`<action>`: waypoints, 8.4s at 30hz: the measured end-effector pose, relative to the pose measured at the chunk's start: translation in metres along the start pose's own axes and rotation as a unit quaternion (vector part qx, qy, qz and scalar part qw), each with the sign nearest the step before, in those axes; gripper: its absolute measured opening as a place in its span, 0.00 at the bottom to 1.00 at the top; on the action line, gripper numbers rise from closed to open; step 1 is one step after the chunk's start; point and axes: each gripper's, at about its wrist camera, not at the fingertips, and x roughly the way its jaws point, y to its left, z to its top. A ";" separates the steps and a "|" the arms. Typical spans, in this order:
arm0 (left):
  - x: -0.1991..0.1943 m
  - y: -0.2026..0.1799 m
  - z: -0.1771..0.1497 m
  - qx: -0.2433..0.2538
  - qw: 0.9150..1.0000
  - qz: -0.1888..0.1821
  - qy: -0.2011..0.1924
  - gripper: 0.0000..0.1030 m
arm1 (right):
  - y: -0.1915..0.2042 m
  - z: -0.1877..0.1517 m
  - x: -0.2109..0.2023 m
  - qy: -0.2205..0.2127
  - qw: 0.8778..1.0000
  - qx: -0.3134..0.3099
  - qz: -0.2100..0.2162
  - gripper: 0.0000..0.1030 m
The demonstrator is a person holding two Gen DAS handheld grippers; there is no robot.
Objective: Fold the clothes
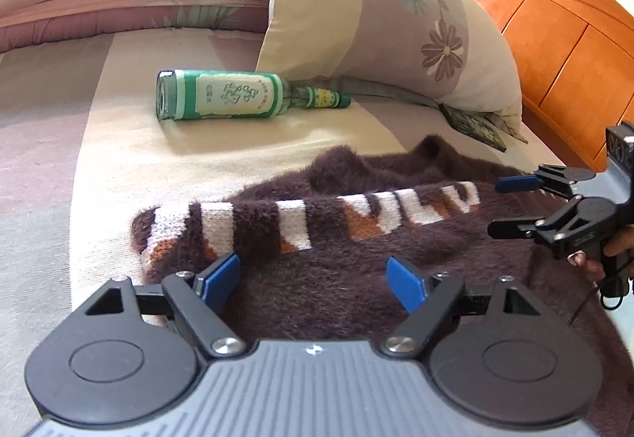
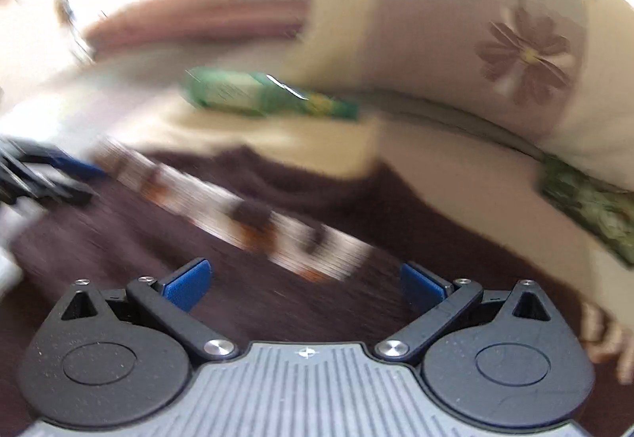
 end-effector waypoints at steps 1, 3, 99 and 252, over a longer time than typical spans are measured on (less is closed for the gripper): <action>-0.005 -0.002 0.001 0.000 1.000 -0.006 0.000 0.80 | 0.005 0.005 0.002 0.003 0.999 0.020 0.047 1.00; -0.016 -0.005 0.001 0.000 1.000 -0.019 0.004 0.81 | 0.017 0.013 0.011 0.018 0.988 0.061 0.140 1.00; -0.062 -0.232 -0.159 0.037 0.984 0.141 0.107 0.89 | 0.086 -0.243 -0.178 0.019 0.994 -0.012 -0.109 1.00; -0.152 -0.288 -0.174 0.148 0.988 0.041 0.028 0.91 | -0.165 -0.073 -0.280 -0.222 0.911 0.295 -0.182 0.11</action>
